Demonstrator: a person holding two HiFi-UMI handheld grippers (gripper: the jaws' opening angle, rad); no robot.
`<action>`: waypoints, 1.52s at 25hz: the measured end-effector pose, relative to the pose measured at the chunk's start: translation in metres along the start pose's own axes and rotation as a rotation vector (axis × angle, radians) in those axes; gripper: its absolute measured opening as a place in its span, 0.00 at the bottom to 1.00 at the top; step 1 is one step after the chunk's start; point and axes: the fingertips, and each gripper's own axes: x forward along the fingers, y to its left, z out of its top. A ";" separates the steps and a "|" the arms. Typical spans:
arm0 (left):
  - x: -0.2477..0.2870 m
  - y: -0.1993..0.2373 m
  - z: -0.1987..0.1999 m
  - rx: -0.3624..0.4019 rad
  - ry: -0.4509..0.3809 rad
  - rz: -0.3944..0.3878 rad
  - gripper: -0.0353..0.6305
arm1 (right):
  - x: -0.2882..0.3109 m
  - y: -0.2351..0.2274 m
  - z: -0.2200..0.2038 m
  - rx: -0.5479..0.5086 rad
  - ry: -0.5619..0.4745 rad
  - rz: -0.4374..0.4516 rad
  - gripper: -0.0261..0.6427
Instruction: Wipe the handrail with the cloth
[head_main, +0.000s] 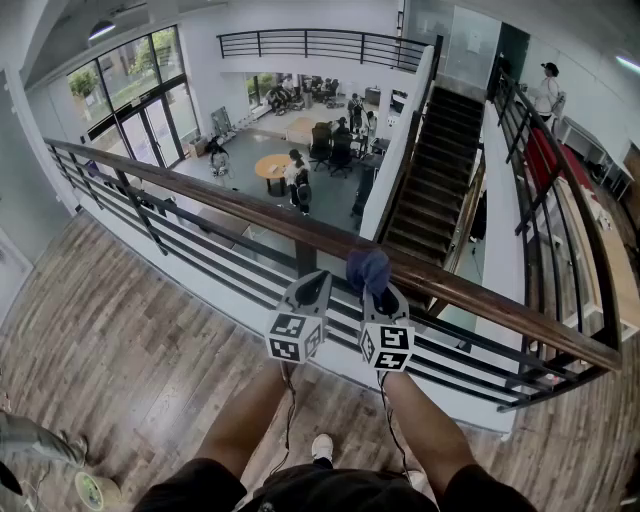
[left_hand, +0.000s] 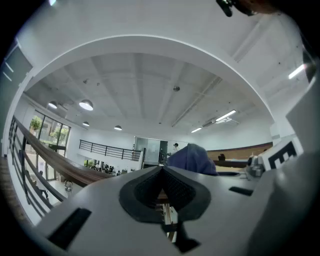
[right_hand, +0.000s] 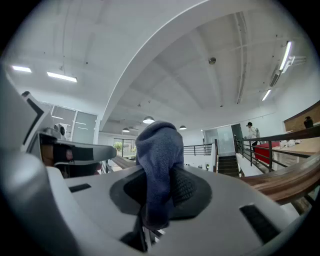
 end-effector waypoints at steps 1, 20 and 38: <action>0.004 0.007 0.003 -0.013 0.017 0.013 0.06 | 0.011 0.003 -0.005 0.026 0.034 0.008 0.15; 0.051 0.108 0.007 0.000 0.142 0.129 0.06 | 0.177 0.001 -0.057 0.056 0.452 -0.102 0.14; 0.045 0.072 -0.023 -0.004 0.210 0.102 0.06 | 0.133 -0.046 -0.061 -0.012 0.611 -0.156 0.14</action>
